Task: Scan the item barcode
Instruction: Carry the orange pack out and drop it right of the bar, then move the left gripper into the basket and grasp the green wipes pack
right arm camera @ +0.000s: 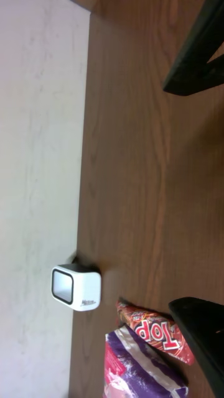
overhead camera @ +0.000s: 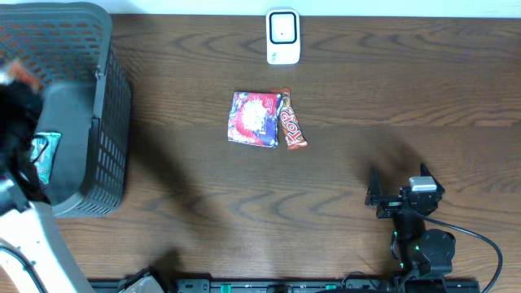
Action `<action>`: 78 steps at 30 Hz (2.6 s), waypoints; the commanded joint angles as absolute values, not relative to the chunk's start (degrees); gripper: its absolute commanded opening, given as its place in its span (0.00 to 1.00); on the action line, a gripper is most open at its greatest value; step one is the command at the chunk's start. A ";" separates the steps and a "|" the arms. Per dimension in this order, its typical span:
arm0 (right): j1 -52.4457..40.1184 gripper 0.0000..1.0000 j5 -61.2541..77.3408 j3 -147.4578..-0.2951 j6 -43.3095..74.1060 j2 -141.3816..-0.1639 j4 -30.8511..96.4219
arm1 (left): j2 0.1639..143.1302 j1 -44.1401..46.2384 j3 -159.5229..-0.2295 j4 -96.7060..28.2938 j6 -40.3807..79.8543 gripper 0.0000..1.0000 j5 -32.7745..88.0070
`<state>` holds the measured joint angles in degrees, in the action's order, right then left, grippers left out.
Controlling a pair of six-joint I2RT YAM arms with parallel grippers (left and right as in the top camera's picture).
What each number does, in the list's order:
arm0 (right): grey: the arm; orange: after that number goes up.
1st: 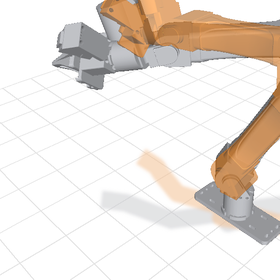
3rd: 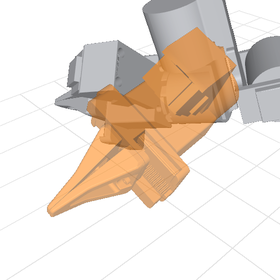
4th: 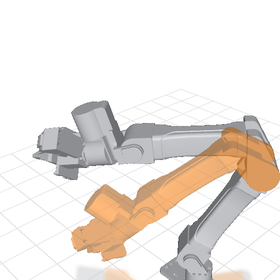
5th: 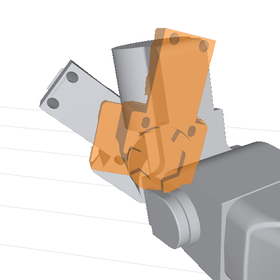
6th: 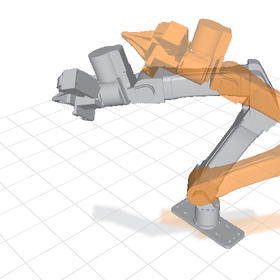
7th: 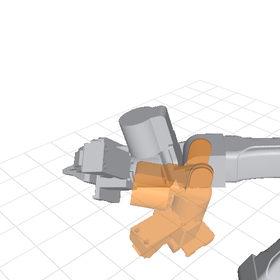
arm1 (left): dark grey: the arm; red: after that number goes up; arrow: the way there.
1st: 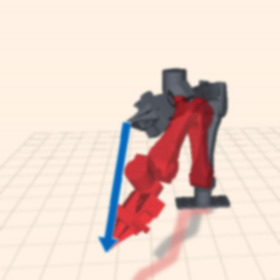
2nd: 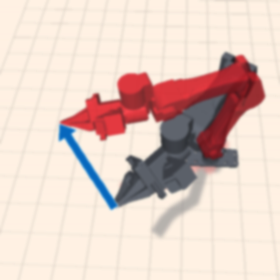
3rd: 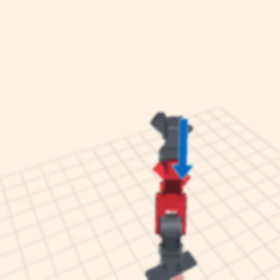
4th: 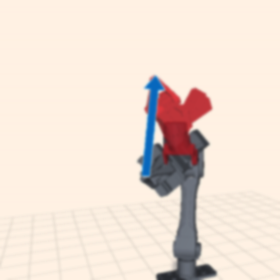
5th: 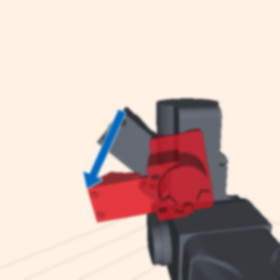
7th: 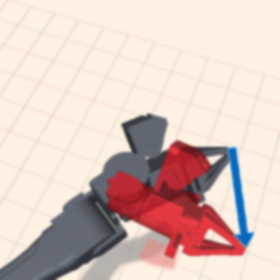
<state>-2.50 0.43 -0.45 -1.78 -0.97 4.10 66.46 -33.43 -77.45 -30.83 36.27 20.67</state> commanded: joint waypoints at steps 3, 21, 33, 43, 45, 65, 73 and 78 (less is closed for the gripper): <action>-2.76 0.99 0.36 -0.32 -2.00 -0.67 4.32 | 60.77 -27.42 -78.67 -26.48 37.17 0.07 26.13; -2.76 0.99 0.36 -0.32 -2.00 -0.67 4.32 | 71.77 10.44 -78.06 -26.92 26.15 0.07 18.28; -2.76 0.99 0.36 -0.32 -2.00 -0.67 4.29 | 96.79 23.51 -78.06 -24.64 30.22 0.07 18.81; -2.76 0.99 0.36 -0.32 -2.00 -0.67 4.32 | 106.56 31.14 -78.06 -10.50 33.34 0.41 18.74; -2.76 0.99 0.36 -0.32 -2.00 -0.67 4.29 | 107.22 31.48 -78.06 -10.41 33.32 0.54 18.74; -2.76 0.99 0.36 -0.32 -2.00 -0.67 4.32 | 79.75 17.37 -78.15 -13.85 30.65 0.80 18.76; -2.76 0.99 0.36 -0.32 -2.00 -0.67 4.32 | 66.02 -2.50 -78.15 -13.87 26.92 0.85 18.22; -2.76 0.99 0.36 -0.32 -2.00 -0.67 4.32 | 65.25 -16.27 -78.13 -19.27 21.02 0.86 16.84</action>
<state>-2.50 0.43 -0.45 -1.78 -0.97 4.10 64.40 -10.92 -77.62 -16.82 25.34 18.20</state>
